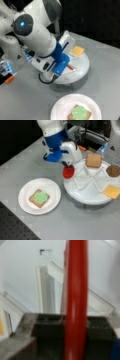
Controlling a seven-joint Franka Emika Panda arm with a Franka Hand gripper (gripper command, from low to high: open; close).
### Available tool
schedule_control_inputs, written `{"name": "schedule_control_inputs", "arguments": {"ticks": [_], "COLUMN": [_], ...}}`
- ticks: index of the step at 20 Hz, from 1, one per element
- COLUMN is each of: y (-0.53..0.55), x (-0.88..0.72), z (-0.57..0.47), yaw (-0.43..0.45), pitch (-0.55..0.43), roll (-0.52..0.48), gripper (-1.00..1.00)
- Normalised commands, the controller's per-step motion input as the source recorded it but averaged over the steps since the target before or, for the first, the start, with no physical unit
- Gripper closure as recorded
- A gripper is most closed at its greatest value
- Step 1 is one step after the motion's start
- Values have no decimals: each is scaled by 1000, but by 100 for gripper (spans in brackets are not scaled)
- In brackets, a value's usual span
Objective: Ingredient selection for cheeseburger or sandwich
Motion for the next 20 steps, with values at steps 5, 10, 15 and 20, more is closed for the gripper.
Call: {"name": "schedule_control_inputs", "arguments": {"ticks": [5,10,15,20], "y": [-168,-204,-306,-343], "x": [420,545,657,539], "z": [95,-11,-57,-12], "yaw": [318,338,334,259], "pitch": [213,189,170,178], "roll": [-83,-40,-11,-10], "gripper": [100,100,100,100]}}
